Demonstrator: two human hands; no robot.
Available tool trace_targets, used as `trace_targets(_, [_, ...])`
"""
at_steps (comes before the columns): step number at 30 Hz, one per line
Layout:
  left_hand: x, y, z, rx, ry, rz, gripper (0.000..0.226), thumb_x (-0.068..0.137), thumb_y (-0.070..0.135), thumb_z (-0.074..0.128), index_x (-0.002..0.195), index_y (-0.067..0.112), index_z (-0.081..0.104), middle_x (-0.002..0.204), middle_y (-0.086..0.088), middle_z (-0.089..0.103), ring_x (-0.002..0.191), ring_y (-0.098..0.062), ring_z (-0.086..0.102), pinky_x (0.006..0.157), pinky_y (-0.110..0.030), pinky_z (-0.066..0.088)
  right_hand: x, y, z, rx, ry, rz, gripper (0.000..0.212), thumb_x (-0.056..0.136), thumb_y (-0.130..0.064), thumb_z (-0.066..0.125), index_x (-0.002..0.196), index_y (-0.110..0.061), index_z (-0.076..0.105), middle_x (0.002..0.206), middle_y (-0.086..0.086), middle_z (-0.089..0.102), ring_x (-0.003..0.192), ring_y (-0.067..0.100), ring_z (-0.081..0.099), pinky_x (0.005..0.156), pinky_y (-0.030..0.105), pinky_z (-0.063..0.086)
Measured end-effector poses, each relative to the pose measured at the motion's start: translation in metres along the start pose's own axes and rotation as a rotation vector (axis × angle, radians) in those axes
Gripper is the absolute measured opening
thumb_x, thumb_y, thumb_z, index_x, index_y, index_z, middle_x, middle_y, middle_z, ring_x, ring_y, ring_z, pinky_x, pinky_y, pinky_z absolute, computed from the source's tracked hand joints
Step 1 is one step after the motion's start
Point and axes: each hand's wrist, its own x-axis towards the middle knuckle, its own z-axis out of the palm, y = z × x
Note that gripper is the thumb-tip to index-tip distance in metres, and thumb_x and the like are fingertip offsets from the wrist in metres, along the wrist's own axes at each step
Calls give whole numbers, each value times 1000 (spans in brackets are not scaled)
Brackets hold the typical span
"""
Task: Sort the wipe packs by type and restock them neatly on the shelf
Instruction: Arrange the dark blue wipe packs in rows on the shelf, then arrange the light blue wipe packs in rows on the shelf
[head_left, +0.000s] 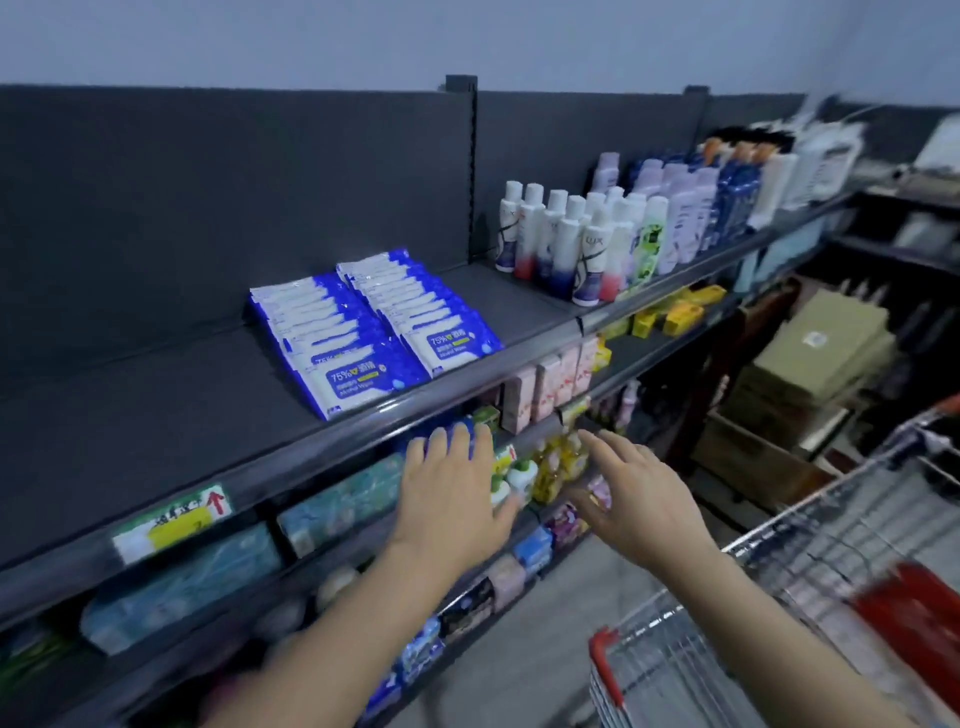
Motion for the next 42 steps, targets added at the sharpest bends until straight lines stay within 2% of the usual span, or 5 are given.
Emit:
trace_targets(18, [-46,263,26,-17,-47,579,75,86,60,45,142,14,27,140,-4,47,127,-25,43,104,-40,30,-257,210,-40,-22,-263,828,62,85,-56,59,134,-19,50,132,3,52,113,19,53,90,33,49])
trace_targets(22, [-25,359,70,5,-125,595,73,89,58,45,143,13,27,138,-6,48,127,-26,44,105,-41,31,-262,310,-7,-26,-436,778,57,85,-52,60,129,-18,52,121,3,58,101,17,54,81,29,50])
trace_targets(30, [8,545,180,-64,-503,393,57,90,43,50,138,14,38,130,-8,54,120,-29,51,95,-40,40,-237,507,37,36,-774,369,54,88,-36,63,135,-13,48,130,11,56,119,27,52,99,37,45])
trace_targets(35, [0,616,246,-208,-760,339,40,94,35,48,130,17,47,124,-7,57,113,-29,56,88,-38,48,-236,562,76,32,-916,143,39,88,-18,60,125,-6,55,123,16,60,114,29,55,88,32,44])
trace_targets(42, [-20,656,334,-252,-986,365,30,96,27,47,120,9,52,118,-13,60,109,-31,57,87,-36,45,-266,586,150,47,-1154,3,54,91,-24,61,138,-8,41,136,14,52,125,28,50,95,31,42])
